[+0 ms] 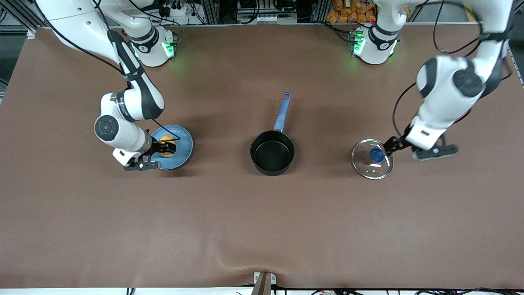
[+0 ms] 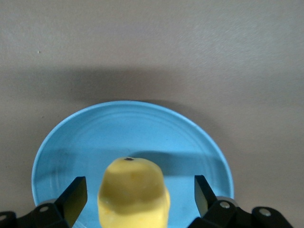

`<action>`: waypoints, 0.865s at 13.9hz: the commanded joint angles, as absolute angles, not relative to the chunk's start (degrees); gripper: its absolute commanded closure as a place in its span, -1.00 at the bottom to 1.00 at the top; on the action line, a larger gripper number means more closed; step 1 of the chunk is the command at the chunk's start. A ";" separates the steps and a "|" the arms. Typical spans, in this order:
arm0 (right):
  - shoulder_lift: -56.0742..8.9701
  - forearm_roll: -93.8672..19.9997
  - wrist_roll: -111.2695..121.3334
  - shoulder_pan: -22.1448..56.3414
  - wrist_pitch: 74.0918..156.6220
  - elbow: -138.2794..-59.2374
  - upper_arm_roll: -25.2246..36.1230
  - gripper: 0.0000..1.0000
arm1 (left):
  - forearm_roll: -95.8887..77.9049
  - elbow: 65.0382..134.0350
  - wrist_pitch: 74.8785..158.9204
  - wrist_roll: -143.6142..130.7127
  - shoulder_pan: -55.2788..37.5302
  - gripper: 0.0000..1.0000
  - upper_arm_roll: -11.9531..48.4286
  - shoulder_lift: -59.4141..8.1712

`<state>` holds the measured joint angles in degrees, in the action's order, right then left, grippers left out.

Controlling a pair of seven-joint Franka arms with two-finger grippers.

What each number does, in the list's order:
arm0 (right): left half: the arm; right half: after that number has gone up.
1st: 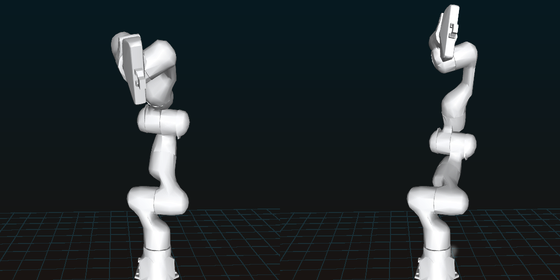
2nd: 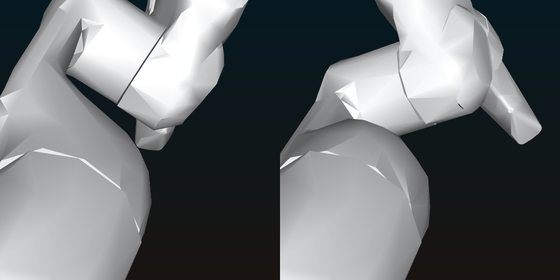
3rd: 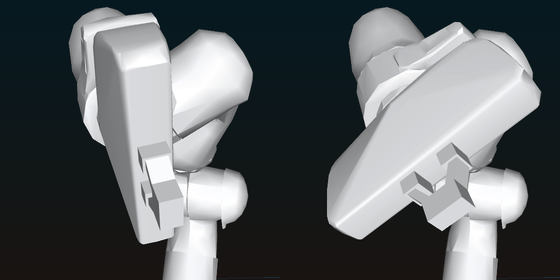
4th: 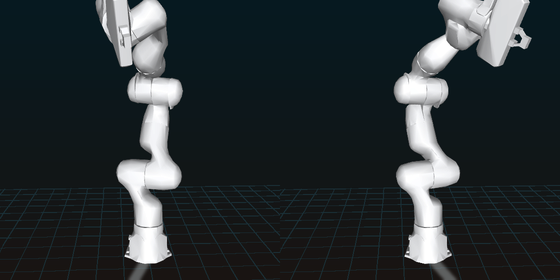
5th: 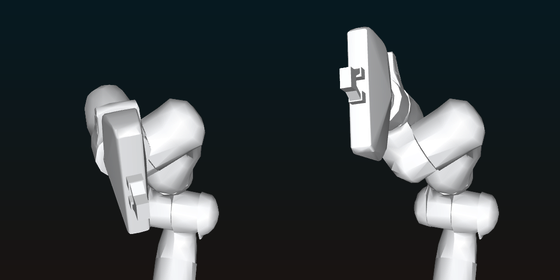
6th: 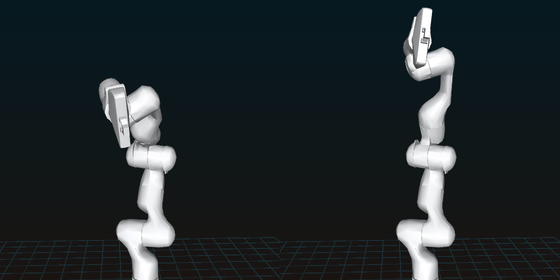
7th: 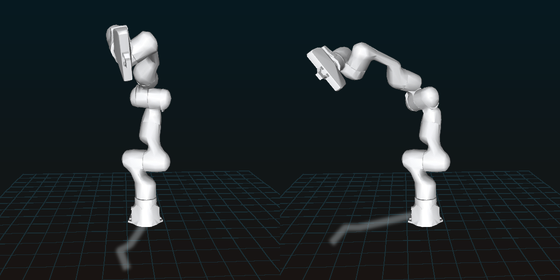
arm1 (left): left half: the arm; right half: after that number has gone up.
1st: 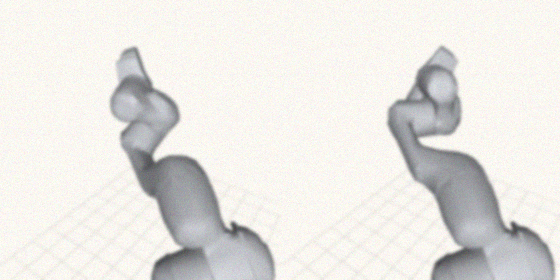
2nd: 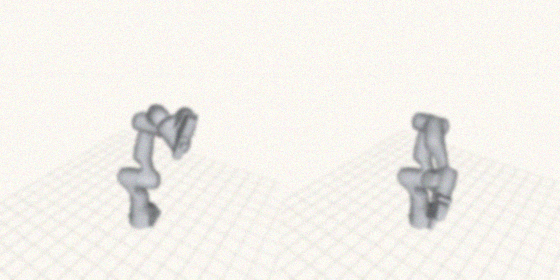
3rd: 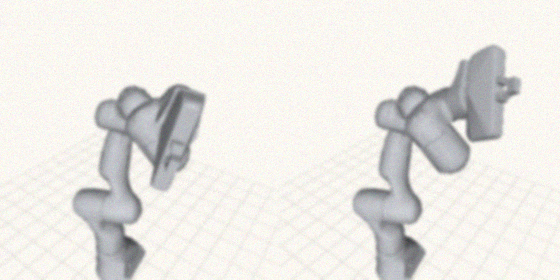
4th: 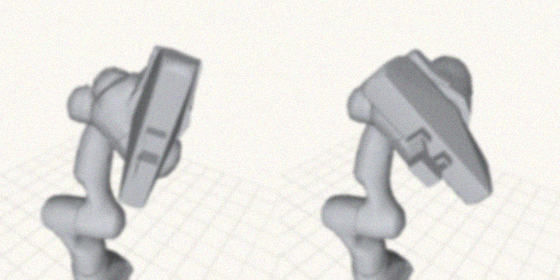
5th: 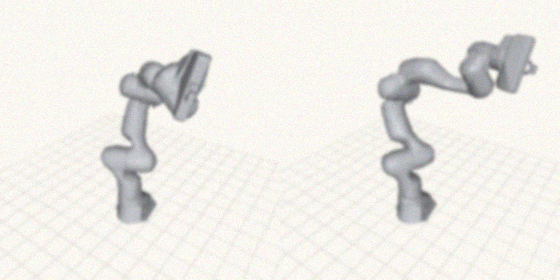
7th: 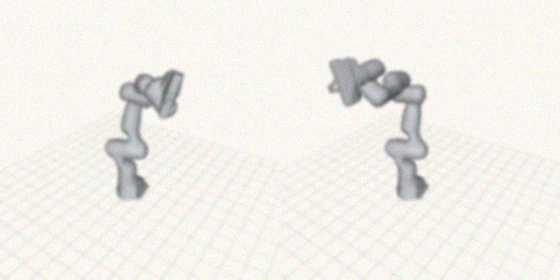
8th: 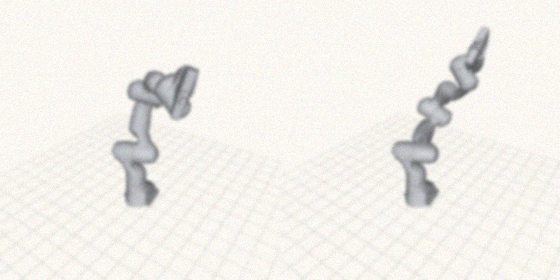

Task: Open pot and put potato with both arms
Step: 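Set the lid on the table while the right gripper grasps the potato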

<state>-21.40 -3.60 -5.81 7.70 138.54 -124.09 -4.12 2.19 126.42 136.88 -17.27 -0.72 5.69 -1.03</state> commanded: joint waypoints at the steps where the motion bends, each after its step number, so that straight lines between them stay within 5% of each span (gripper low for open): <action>1: -21.53 -4.39 -8.43 9.31 139.83 -125.16 -3.96 -1.00 | 2.55 119.84 124.95 -16.70 -0.09 -1.00 6.24 2.99; 3: -21.45 -4.39 -8.53 9.23 139.57 -125.68 -3.96 -0.89 | 0.89 110.70 113.17 -14.52 0.09 -1.00 6.15 2.64; 4: -21.45 -4.31 -7.83 9.05 139.22 -125.68 -3.96 -0.59 | -0.77 107.61 109.37 -12.67 0.17 -1.00 5.72 2.46; 6: -21.45 -4.04 -6.95 8.70 139.13 -125.60 -3.87 0.36 | -1.41 103.38 104.00 -11.34 1.49 -1.00 5.54 2.64; 8: -21.45 -3.60 -5.46 8.61 139.13 -125.25 -3.87 0.99 | -1.41 99.16 98.90 -9.68 2.10 -1.00 5.54 2.81; 10: -20.92 -3.60 -5.36 8.61 138.52 -123.76 -3.87 1.00 | -1.41 96.69 96.07 -9.49 2.90 -1.00 5.54 2.72; 12: -20.92 -3.87 -6.32 8.96 128.73 -117.81 -3.96 1.00 | -1.41 96.59 96.06 -8.88 2.90 -1.00 5.54 2.55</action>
